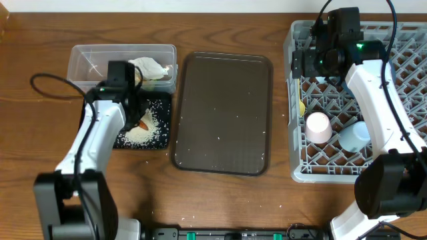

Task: Sort waste into correct bins and load items into the dishwasher rack

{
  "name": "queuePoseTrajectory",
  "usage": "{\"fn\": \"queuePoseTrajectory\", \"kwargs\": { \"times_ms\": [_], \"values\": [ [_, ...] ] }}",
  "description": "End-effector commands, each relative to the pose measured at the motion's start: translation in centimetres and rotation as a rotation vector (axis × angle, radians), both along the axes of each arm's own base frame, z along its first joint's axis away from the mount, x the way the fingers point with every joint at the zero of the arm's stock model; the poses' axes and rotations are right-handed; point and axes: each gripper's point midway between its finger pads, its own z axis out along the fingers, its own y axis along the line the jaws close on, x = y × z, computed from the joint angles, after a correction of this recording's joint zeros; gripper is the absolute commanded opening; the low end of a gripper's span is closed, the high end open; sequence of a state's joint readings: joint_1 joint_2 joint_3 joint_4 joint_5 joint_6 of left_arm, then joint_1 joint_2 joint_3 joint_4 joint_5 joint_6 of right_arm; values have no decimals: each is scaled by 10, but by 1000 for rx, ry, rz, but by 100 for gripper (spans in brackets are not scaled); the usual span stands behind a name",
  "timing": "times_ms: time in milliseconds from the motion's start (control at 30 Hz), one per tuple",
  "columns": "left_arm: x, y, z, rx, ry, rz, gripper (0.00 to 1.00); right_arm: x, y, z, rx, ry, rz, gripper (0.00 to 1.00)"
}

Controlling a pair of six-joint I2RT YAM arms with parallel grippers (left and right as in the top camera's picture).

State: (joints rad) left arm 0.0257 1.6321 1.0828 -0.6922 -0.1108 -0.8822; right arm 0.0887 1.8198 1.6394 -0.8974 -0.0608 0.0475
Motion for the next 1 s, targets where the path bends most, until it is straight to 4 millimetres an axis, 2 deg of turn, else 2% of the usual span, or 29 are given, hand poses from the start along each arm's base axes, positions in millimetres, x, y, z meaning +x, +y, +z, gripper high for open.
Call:
{"fn": "queuePoseTrajectory", "kwargs": {
  "times_ms": [0, 133, 233, 333, 500, 633, 767, 833, 967],
  "values": [
    [-16, 7, -32, -41, 35, 276, 14, 2, 3, 16, 10, -37, 8, 99],
    [-14, 7, -52, -49, 55, 330, 16, 0, 3, 15, 9, -29, 8, 99],
    [-10, 7, -53, -50, 42, 326, 17, 0, 3, 15, 9, -28, 8, 99],
    [2, 8, -43, -41, 3, 256, 49, 0, 3, 15, 9, -29, 8, 99],
    [29, -2, 3, -74, -108, 101, 74, 0, 3, 15, 9, -30, 8, 99],
    [34, -11, 49, -105, -211, 7, 79, 0, 3, 15, 8, -29, 9, 99],
    [39, -55, 107, -162, -385, -441, 79, 0, 3, 15, 9, -29, 9, 99],
    [35, -74, 132, -149, -464, -604, 83, 0, 3, 16, 9, -31, 8, 99],
    [24, -100, 156, -76, -524, -782, 88, -4, 3, 28, 11, -52, 8, 99]
  ]
}}
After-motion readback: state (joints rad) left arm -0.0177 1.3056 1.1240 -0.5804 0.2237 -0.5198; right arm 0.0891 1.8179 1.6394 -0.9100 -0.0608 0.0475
